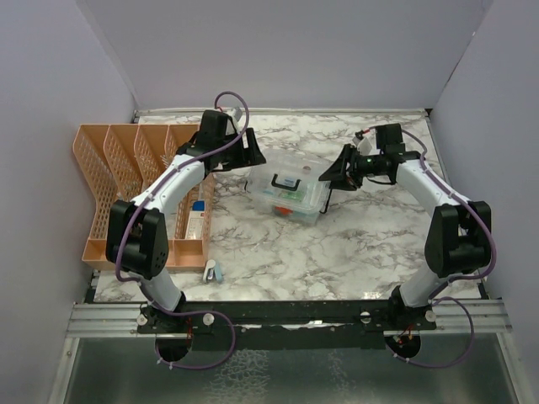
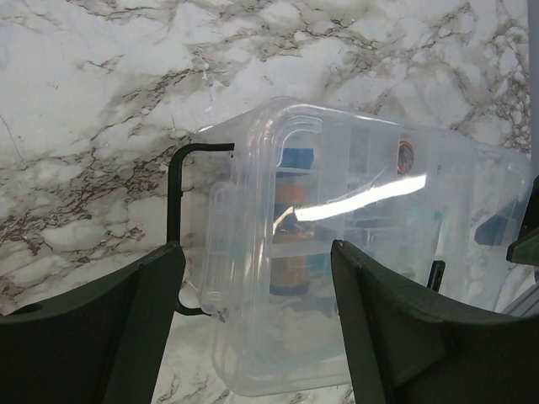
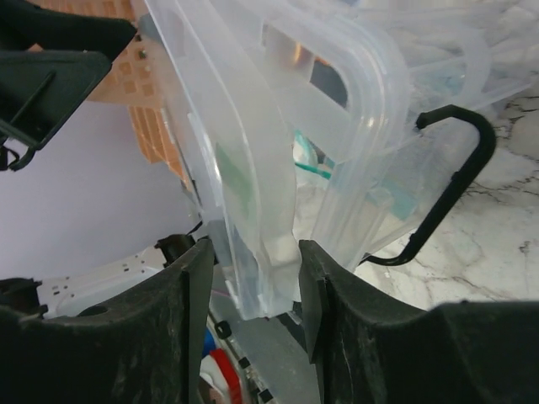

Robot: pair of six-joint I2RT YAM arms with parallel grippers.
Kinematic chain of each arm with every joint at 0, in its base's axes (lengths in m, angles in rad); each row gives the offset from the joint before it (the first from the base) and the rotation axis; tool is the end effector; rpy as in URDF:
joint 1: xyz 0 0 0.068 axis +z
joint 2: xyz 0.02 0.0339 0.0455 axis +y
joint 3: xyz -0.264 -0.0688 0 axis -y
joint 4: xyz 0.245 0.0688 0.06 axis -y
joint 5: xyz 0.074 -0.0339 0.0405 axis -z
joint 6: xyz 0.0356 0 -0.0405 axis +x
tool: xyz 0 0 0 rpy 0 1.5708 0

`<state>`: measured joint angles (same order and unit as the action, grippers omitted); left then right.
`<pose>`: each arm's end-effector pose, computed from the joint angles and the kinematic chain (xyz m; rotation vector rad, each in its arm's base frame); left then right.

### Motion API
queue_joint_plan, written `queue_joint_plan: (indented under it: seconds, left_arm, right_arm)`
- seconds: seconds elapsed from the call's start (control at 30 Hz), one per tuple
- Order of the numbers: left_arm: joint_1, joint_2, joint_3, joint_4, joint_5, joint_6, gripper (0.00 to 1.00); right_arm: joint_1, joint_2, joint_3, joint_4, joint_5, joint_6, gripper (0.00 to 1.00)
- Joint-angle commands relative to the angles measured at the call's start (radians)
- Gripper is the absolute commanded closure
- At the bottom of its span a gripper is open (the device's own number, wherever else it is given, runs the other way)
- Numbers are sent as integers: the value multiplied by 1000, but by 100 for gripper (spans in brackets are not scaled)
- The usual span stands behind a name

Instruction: Organize the medicine kit

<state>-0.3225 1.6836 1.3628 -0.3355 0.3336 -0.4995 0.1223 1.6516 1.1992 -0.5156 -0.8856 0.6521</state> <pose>0.3628 -0.1335 0.2898 -0.0135 2.3113 -0.8083 0.3367 0.0692 0.2440 0.3060 2.5692 1.4244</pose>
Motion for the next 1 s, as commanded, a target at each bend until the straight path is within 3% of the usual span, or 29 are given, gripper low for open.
queue_joint_plan:
  seconds: [0.0, 0.13, 0.37, 0.53, 0.77, 0.97]
  left_arm:
    - [6, 32, -4, -32, 35, 1, 28]
    - [8, 37, -1, -35, 35, 5, 31]
    - [10, 47, 9, -50, 49, 3, 36]
    - [12, 52, 24, -62, 89, -11, 39]
    - [14, 57, 46, -69, 123, -7, 52]
    - [14, 54, 49, -69, 157, -1, 57]
  right_arm:
    - [-7, -8, 41, -58, 157, -1, 54]
    - [-7, -19, 37, -42, 228, 26, 54]
    - [-8, -53, 21, -35, 336, 27, 62]
    - [-7, -57, 19, -53, 336, 4, 63]
    - [-7, -81, -12, -51, 327, -1, 67]
    - [-7, -135, -52, 12, 269, -1, 61]
